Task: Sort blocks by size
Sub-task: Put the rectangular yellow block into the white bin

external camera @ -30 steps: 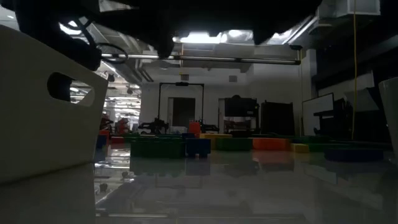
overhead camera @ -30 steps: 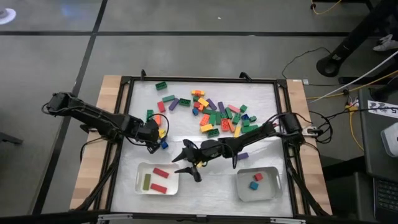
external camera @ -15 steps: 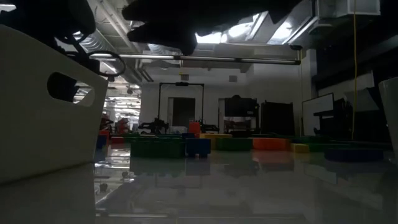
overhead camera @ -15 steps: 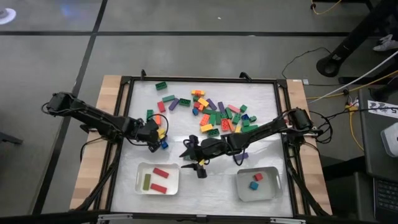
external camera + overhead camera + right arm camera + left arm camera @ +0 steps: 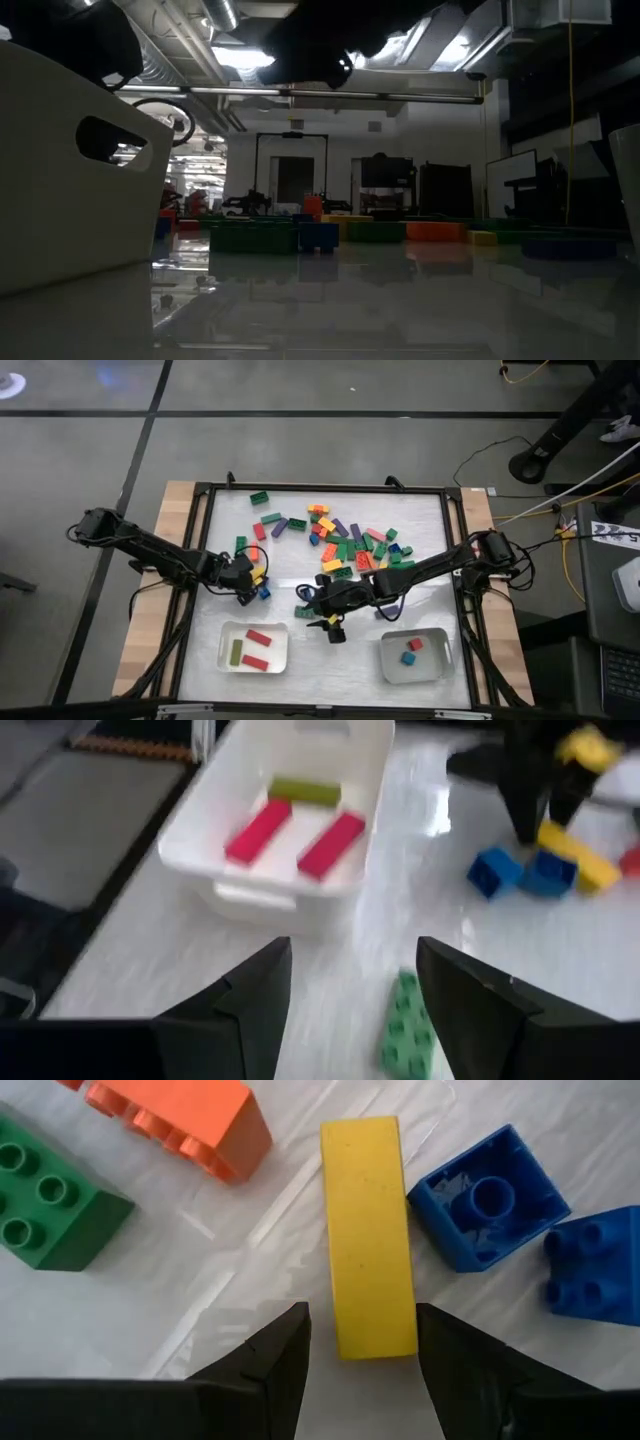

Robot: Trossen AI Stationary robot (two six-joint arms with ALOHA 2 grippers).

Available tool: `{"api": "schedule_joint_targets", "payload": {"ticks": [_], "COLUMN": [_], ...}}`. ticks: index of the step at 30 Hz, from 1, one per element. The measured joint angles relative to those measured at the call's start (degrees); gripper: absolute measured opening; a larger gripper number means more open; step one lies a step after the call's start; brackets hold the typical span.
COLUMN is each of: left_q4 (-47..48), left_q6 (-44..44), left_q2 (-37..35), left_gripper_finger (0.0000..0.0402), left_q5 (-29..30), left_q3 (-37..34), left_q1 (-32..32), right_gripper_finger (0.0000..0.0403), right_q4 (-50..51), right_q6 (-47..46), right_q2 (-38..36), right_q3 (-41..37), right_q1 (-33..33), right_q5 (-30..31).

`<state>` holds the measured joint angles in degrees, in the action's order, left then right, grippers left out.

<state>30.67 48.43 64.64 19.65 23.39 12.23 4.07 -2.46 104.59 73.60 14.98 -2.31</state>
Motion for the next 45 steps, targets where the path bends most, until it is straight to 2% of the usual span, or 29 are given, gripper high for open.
{"api": "schedule_joint_targets", "payload": {"ticks": [9,13,16,20,28,32,37,42,45], "left_q4": [-3.71,-4.47,-4.53,-3.58,0.89,3.24,1.08,-3.55,-6.11], "left_q6": [-4.7,-5.21,-6.55,-8.38,-12.91,-14.22,-14.21,-12.49,-10.31], "left_q2": [1.66,1.83,1.9,1.66,-1.26,-2.8,-3.81,-3.92,-3.91], "left_gripper_finger": [0.0163,0.0127,0.0091,0.0089,0.0089,0.0096,0.0093,0.0097,0.0099], "left_q5": [0.83,1.21,1.3,1.4,1.03,-3.46,-14.25,-22.24,-24.12], "left_q3": [-1.88,-1.96,-1.55,-0.08,6.69,10.67,13.83,14.47,14.45], "left_q1": [0.04,0.07,0.09,0.02,0.02,0.15,1.11,5.0,8.13], "right_gripper_finger": [0.0214,0.0214,0.0214,0.0214,0.0214,0.0214,0.0214,0.0214,0.0214], "right_q4": [13.35,18.61,18.28,16.46,13.3,12.02,10.86,10.61,10.43], "right_q6": [-0.3,-0.34,-0.35,-0.31,-0.08,-0.06,-0.01,0.45,1.2], "right_q2": [-0.55,-0.43,-0.38,1.41,6.45,7.33,7.87,8.31,8.29], "right_q3": [0.0,-0.11,-0.25,-0.28,-0.31,-0.31,-0.31,-0.33,-0.3], "right_q1": [0.0,0.0,0.0,0.0,0.0,0.0,0.0,-0.42,-0.87], "right_q5": [-0.06,0.92,4.09,7.73,7.83,7.85,10.11,12.74,11.44]}}
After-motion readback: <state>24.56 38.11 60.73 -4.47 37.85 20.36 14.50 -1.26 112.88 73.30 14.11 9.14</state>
